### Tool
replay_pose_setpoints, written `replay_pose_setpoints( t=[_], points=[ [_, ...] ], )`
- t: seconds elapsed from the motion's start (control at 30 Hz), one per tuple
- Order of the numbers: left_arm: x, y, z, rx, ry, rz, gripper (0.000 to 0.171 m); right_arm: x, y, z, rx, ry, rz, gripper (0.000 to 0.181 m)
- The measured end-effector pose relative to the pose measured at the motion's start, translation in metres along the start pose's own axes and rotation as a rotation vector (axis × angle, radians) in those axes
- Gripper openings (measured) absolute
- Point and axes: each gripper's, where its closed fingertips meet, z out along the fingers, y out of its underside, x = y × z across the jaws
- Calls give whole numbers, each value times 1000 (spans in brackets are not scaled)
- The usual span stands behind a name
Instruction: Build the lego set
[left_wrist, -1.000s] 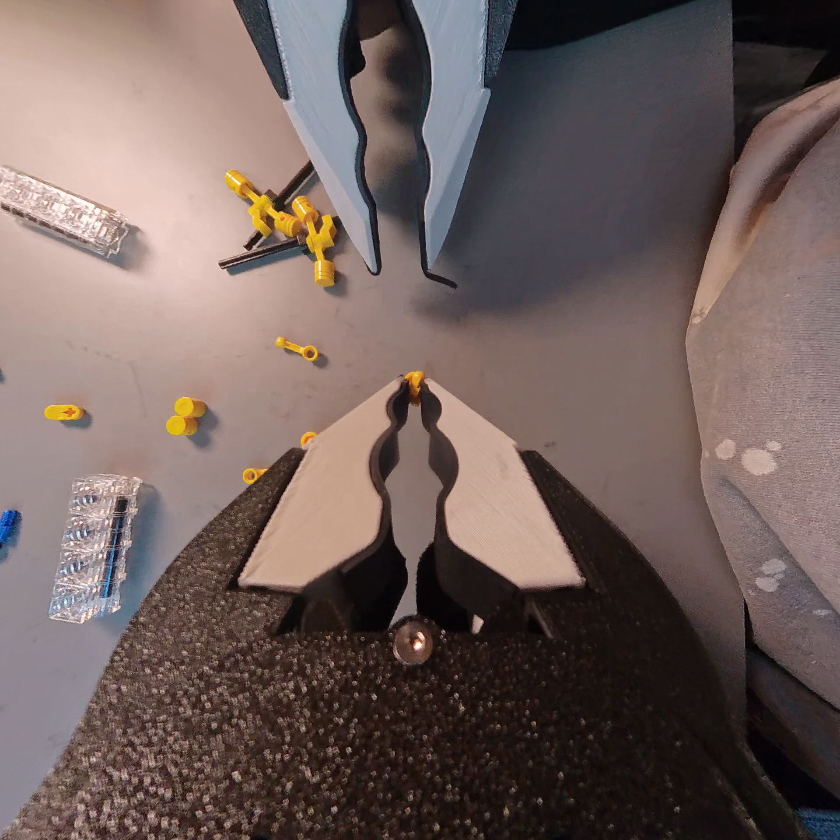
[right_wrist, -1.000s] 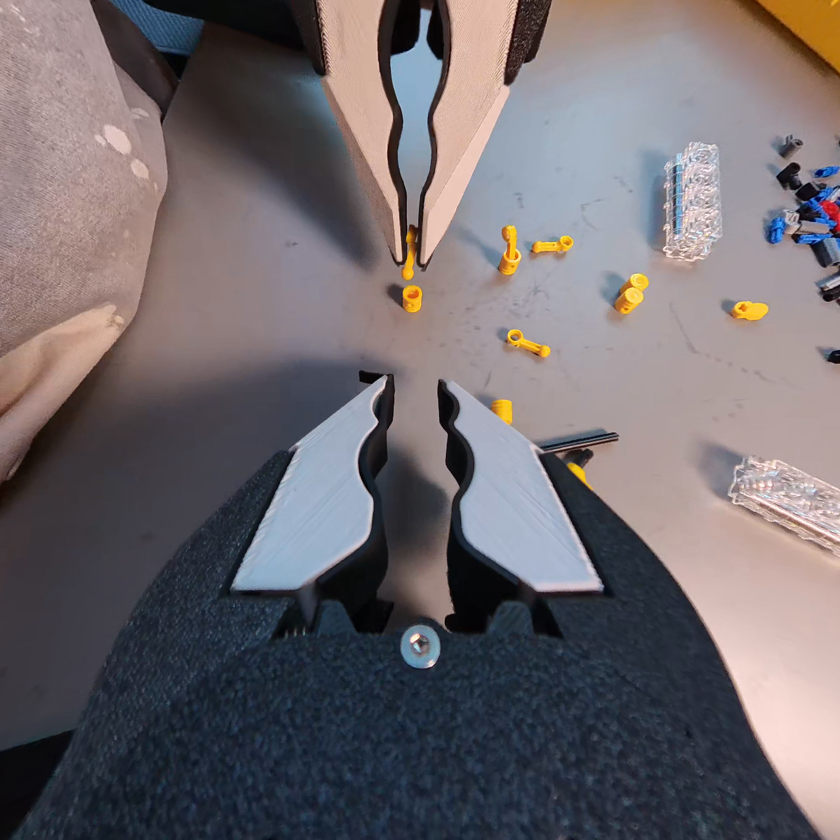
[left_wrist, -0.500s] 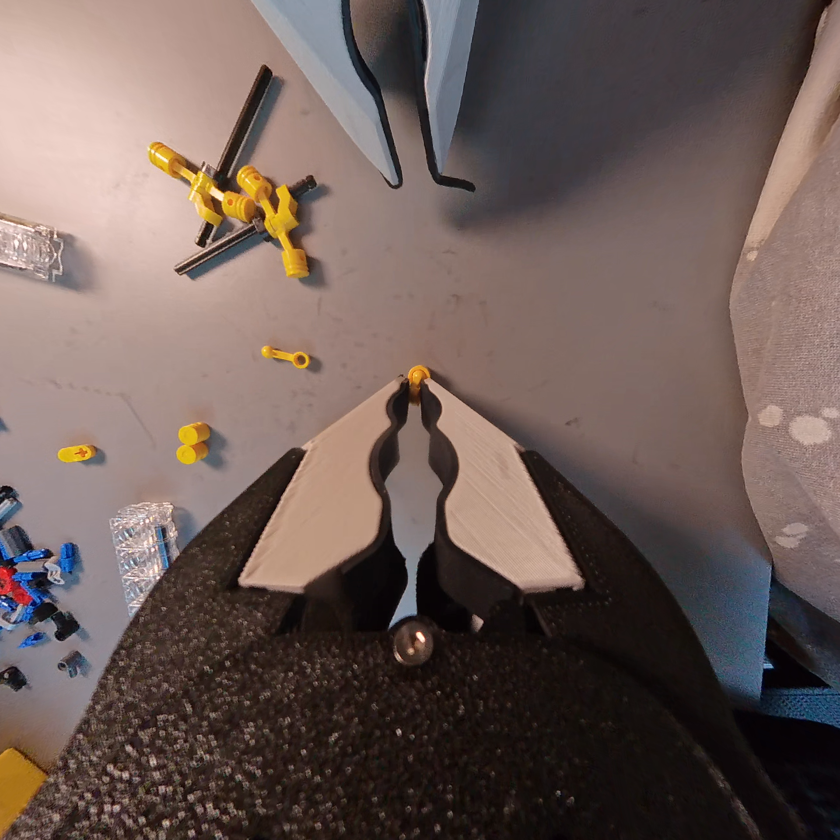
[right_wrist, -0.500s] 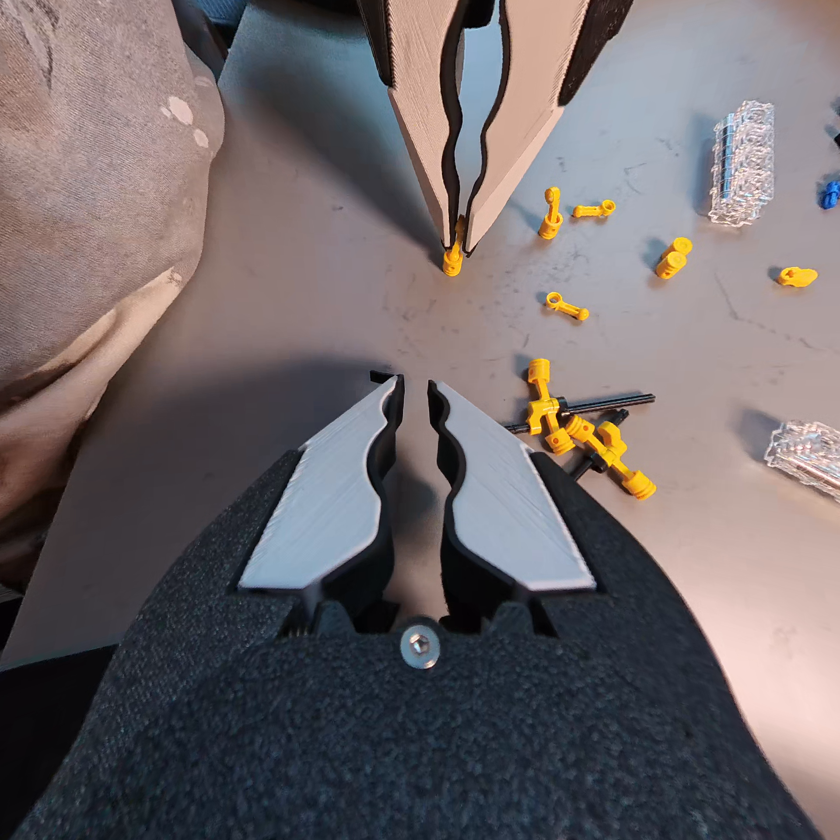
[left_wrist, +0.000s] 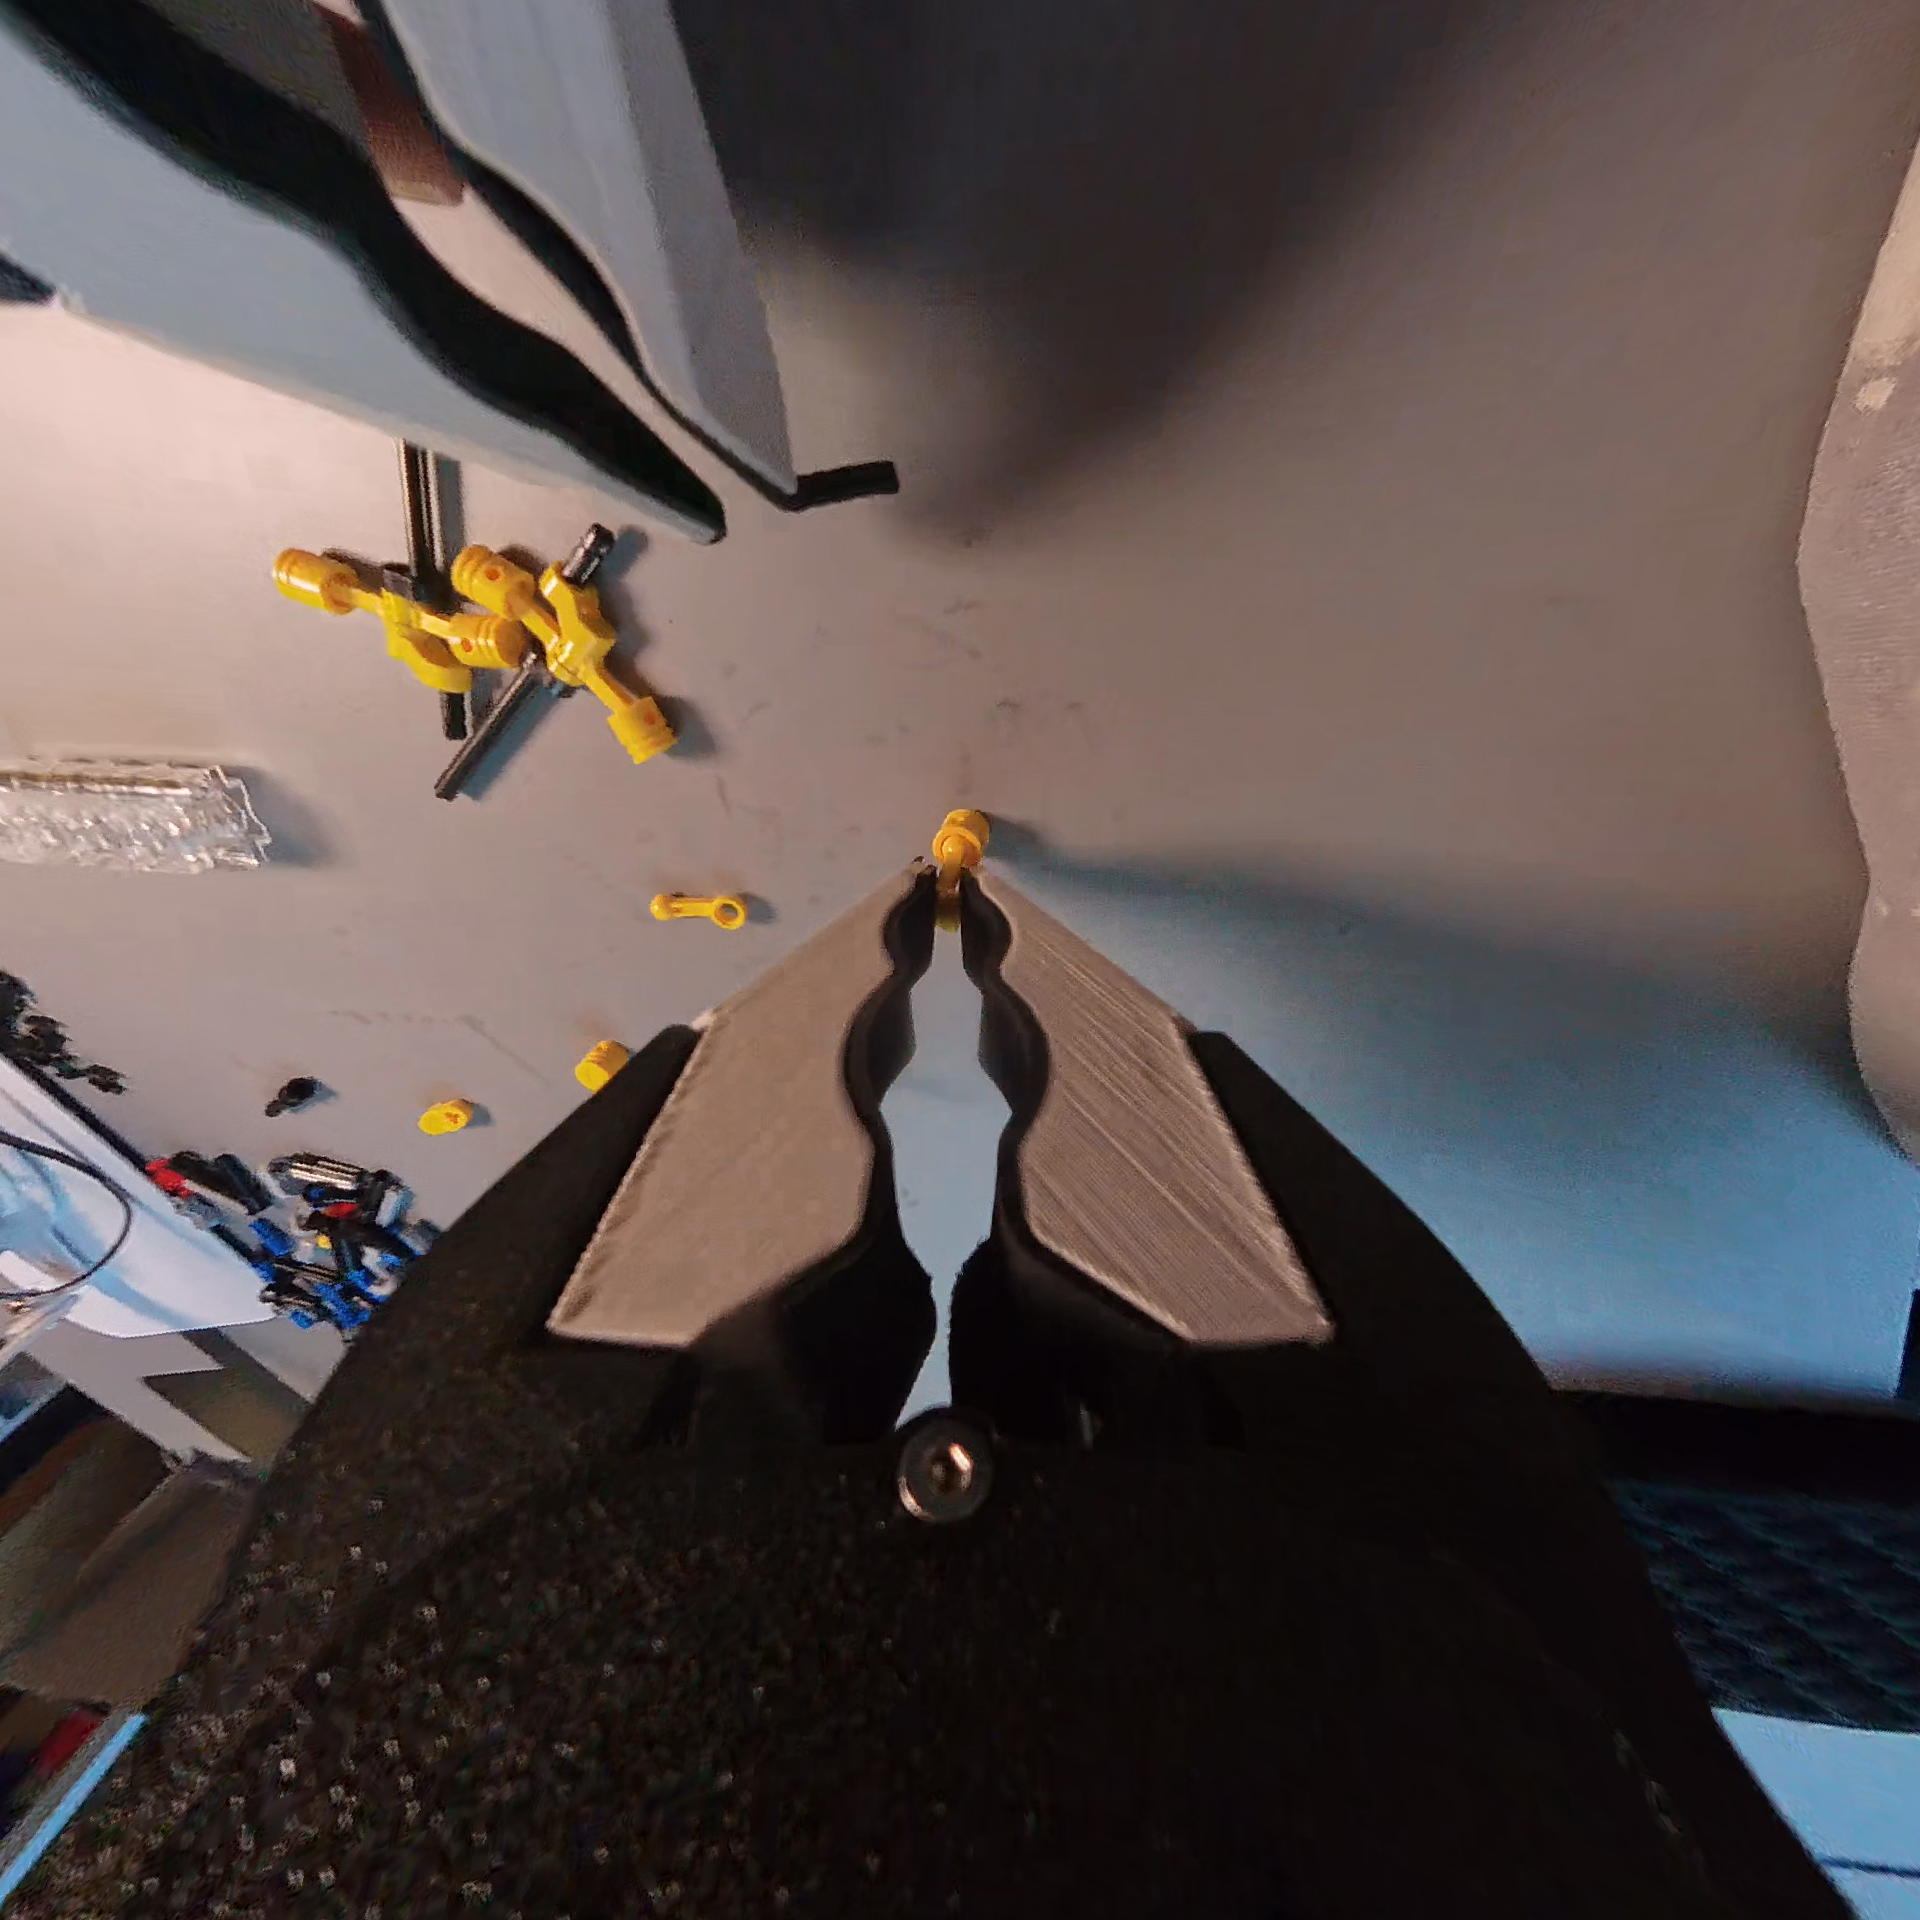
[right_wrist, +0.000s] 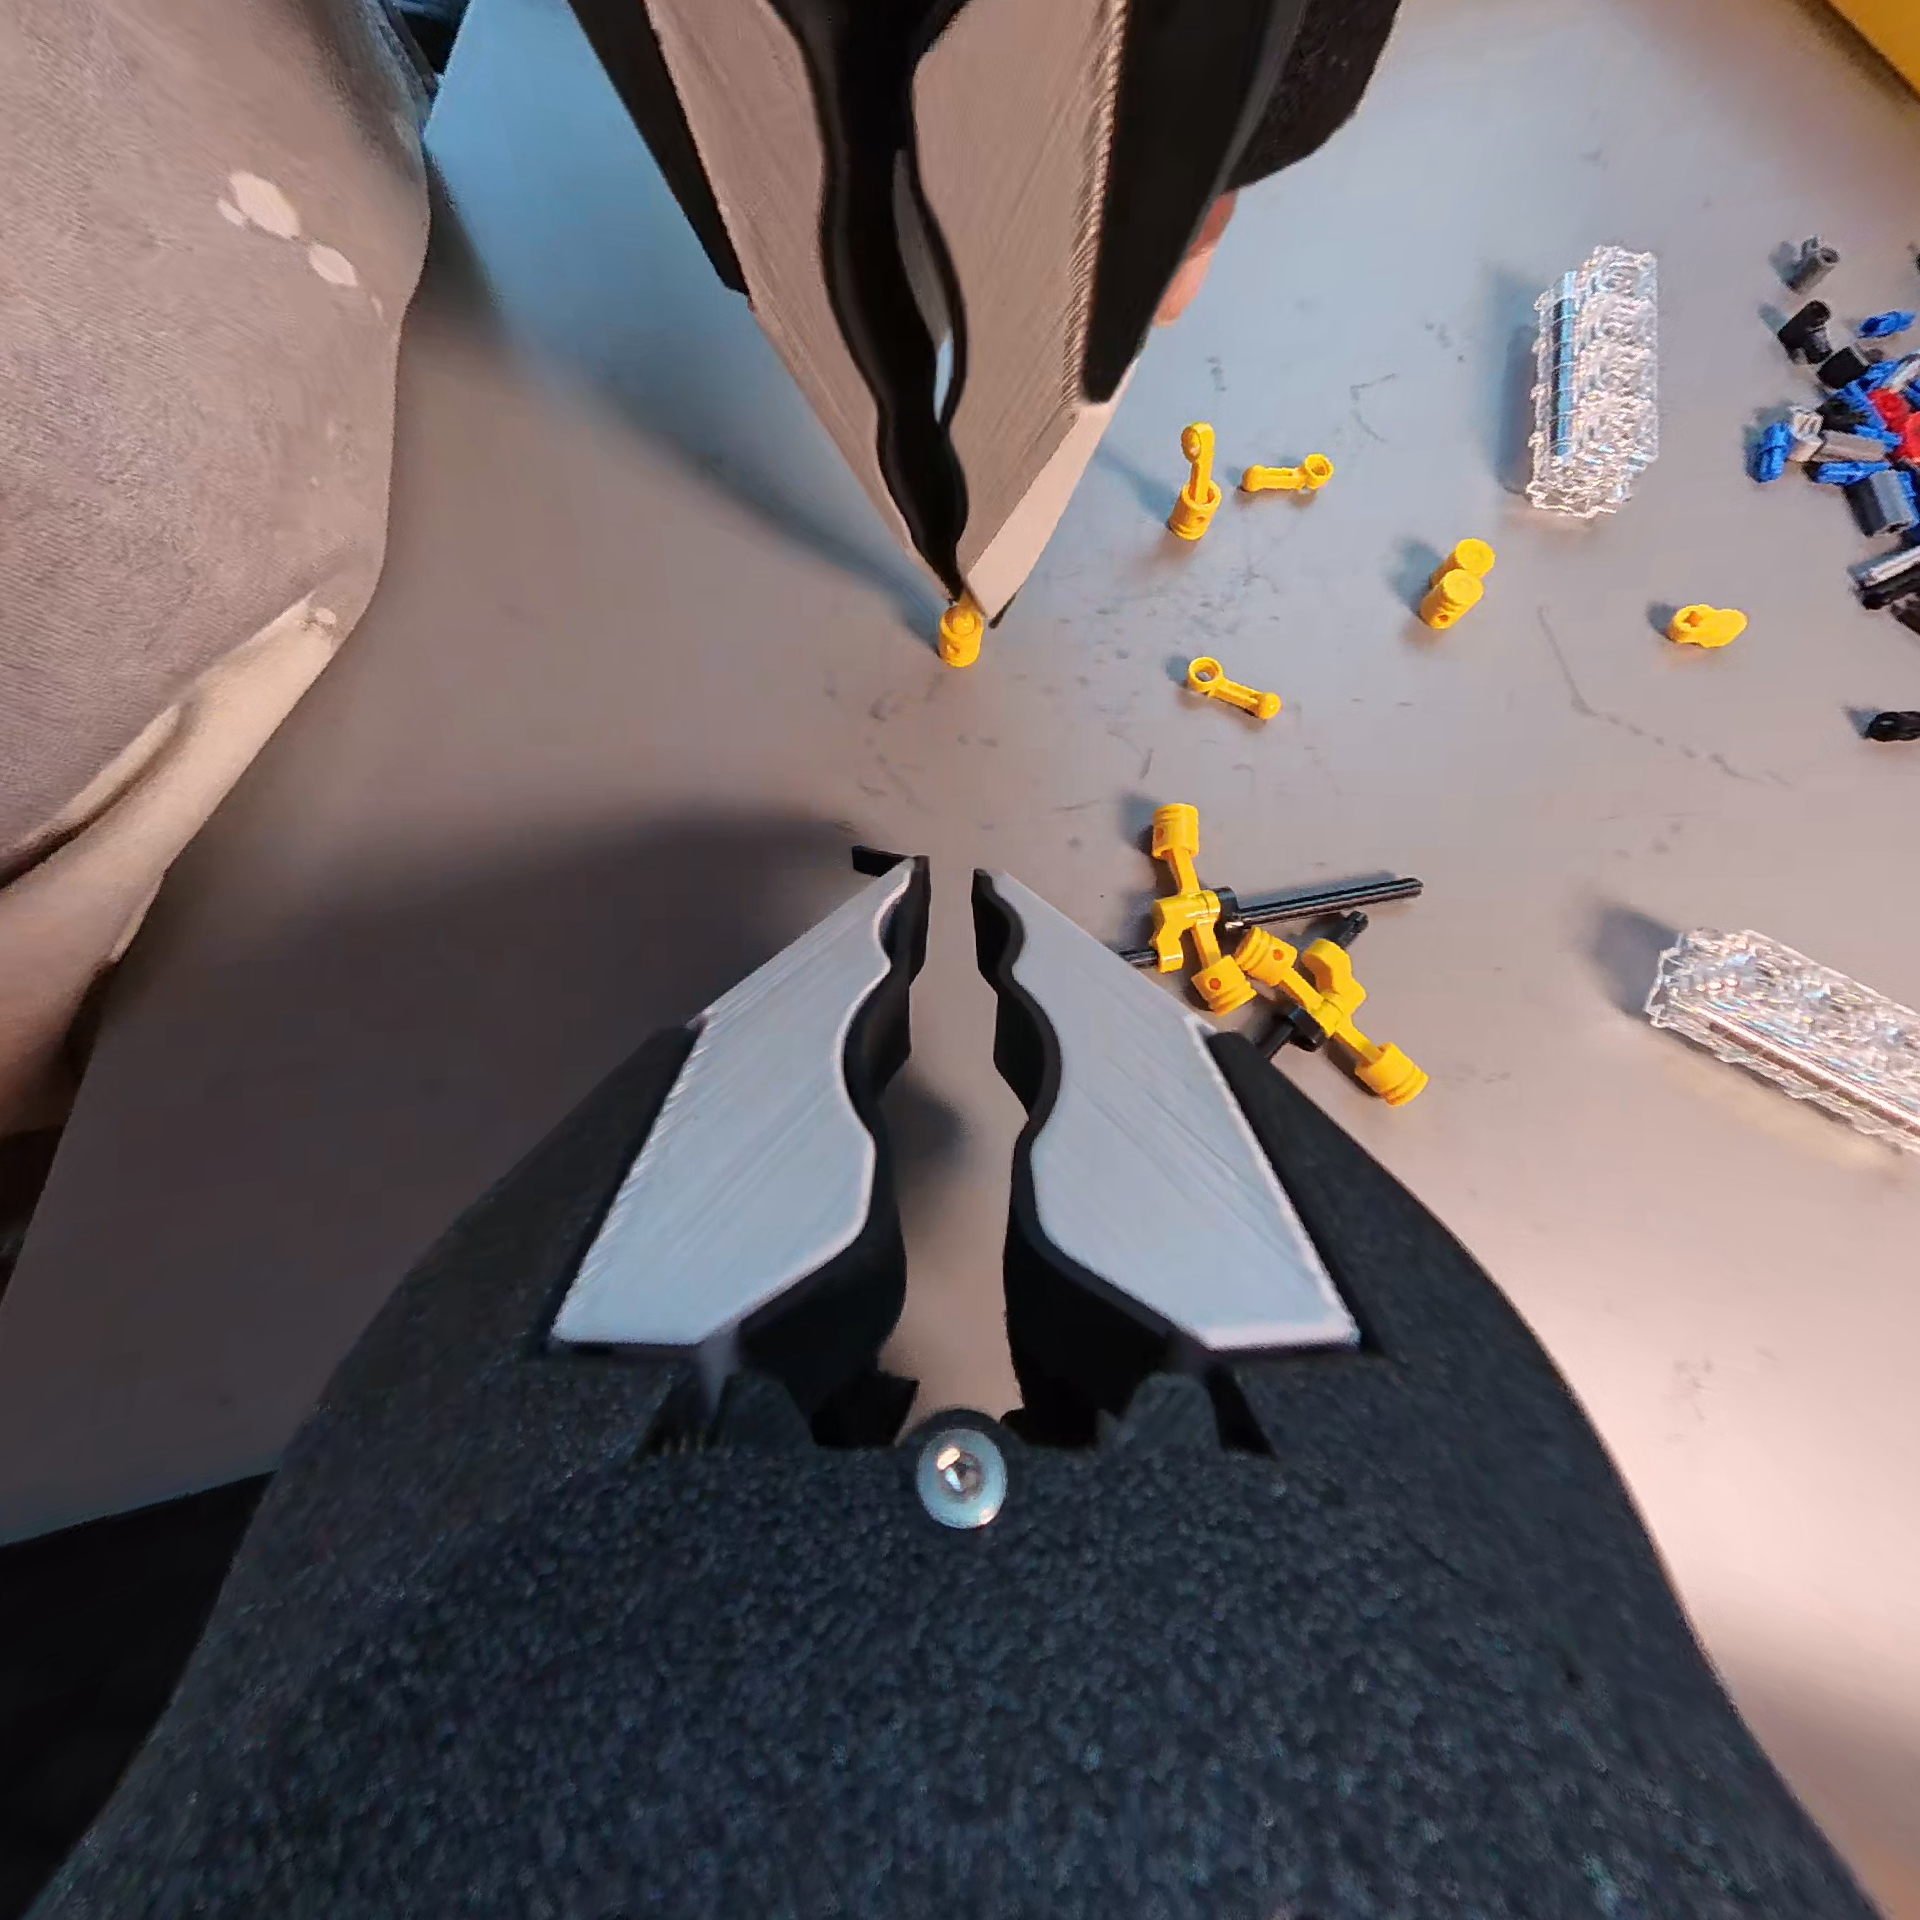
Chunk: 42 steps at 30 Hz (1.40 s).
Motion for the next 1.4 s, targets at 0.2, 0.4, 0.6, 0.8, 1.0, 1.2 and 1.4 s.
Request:
replay_pose_setpoints(
  t=[0.2,0.4,0.6,0.8,1.0,1.2,1.4],
  points=[
    [-1,-3,0,-43,-25,101,3,8,-9,0,51,51,3,7],
    [0,-2,1,-43,-54,104,4,0,-26,17,83,46,-43,8],
    [0,0,1,-102,-69,165,4,0,-27,34,34,44,-71,7],
    [-1,-4,1,-159,-62,277,4,23,-6,4,11,117,9,7],
    [6,-14,6,-174,-25,357,3,46,2,-28,40,253,70,7],
    [3,5,7,-115,60,201,4,46,5,-29,51,288,73,6],
    [-12,-3,-17,227,63,-151,4,47,2,-26,55,306,66,6]
  ],
)
